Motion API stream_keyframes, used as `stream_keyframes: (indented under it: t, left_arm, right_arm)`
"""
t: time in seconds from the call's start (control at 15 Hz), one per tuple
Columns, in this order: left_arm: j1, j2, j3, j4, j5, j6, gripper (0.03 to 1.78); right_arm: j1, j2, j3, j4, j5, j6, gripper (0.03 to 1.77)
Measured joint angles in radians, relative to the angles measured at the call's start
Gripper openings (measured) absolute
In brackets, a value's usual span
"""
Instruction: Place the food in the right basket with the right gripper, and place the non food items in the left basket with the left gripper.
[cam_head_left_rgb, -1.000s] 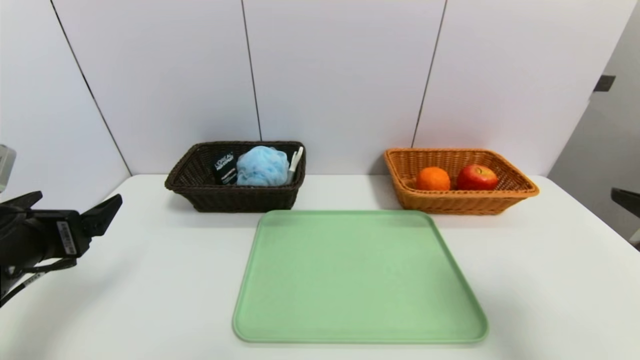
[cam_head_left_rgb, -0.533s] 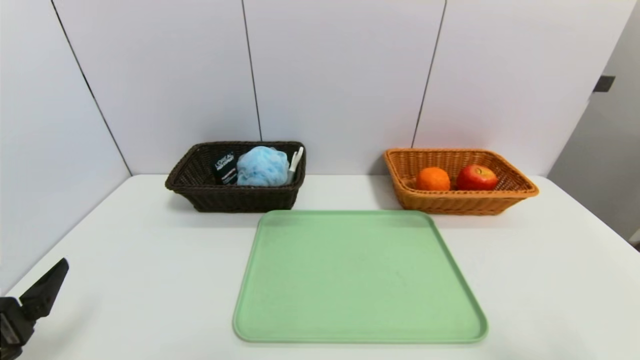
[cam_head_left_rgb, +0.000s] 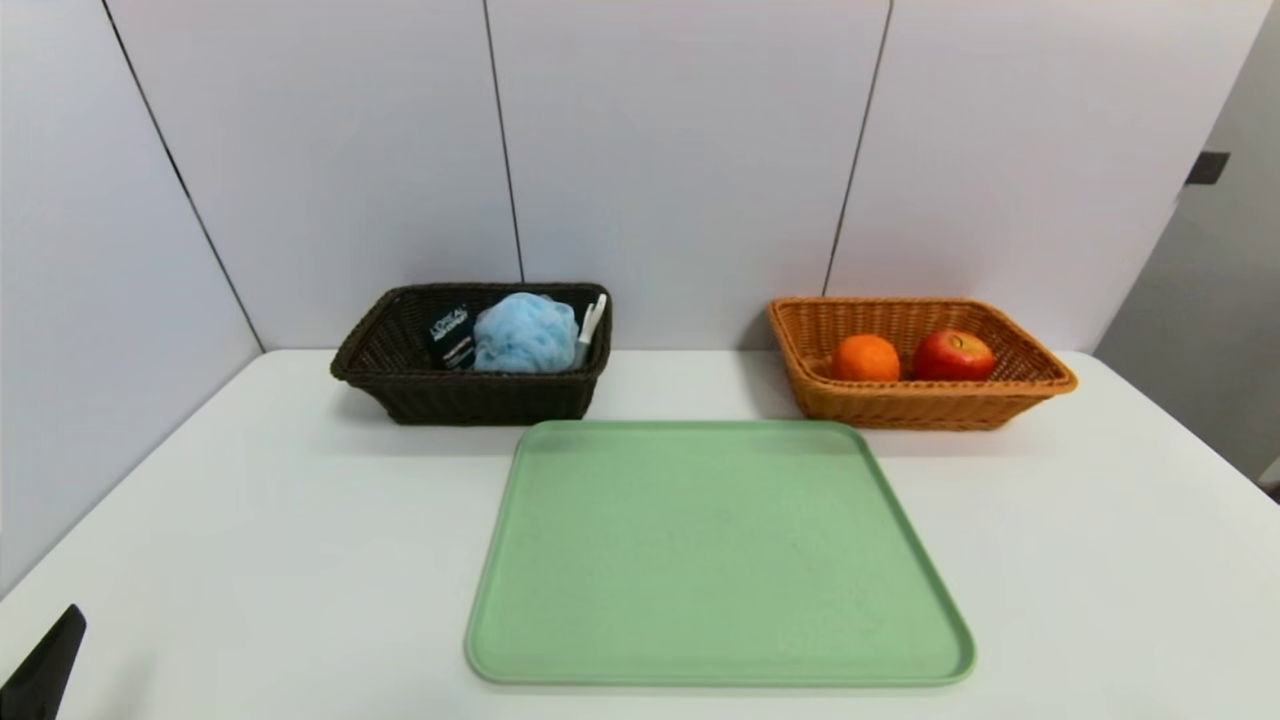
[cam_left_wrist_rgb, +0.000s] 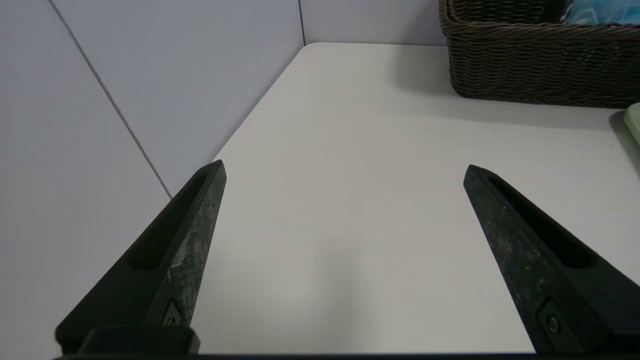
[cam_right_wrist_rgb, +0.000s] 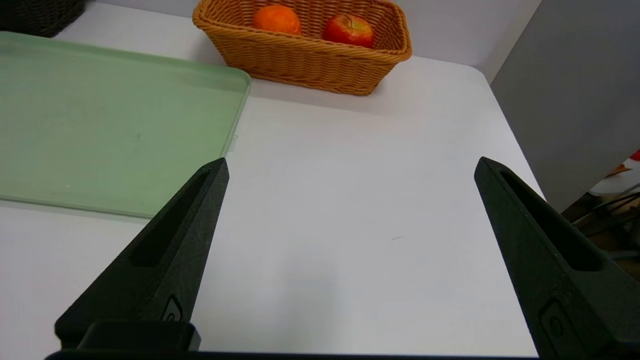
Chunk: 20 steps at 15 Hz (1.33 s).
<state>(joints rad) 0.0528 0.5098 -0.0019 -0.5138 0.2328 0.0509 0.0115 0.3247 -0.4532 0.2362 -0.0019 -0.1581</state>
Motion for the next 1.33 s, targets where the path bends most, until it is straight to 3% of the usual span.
stream_keyframes:
  t: [0.4,0.67,0.8,1.13,1.33]
  left_arm:
    - [-0.011,-0.272,-0.016,0.287,-0.036,0.002,1.69]
    - [-0.027,-0.403,-0.013,0.308,-0.093,0.046,1.69]
    - [-0.034,-0.464,-0.002,0.281,-0.121,0.099,1.69]
    - [-0.039,-0.507,0.001,0.064,-0.167,0.126,1.69]
    - [-0.039,-0.510,0.001,0.003,-0.233,0.170,1.69]
  right_arm:
    - [-0.006,-0.191,0.038,0.135,0.009,0.001,1.70]
    - [-0.010,-0.300,0.091,0.077,0.012,-0.003,1.70]
    - [-0.010,-0.317,0.120,-0.031,0.013,-0.011,1.70]
    - [-0.010,-0.327,0.212,-0.442,0.013,-0.015,1.70]
    - [-0.010,-0.327,0.211,-0.507,0.018,-0.020,1.70]
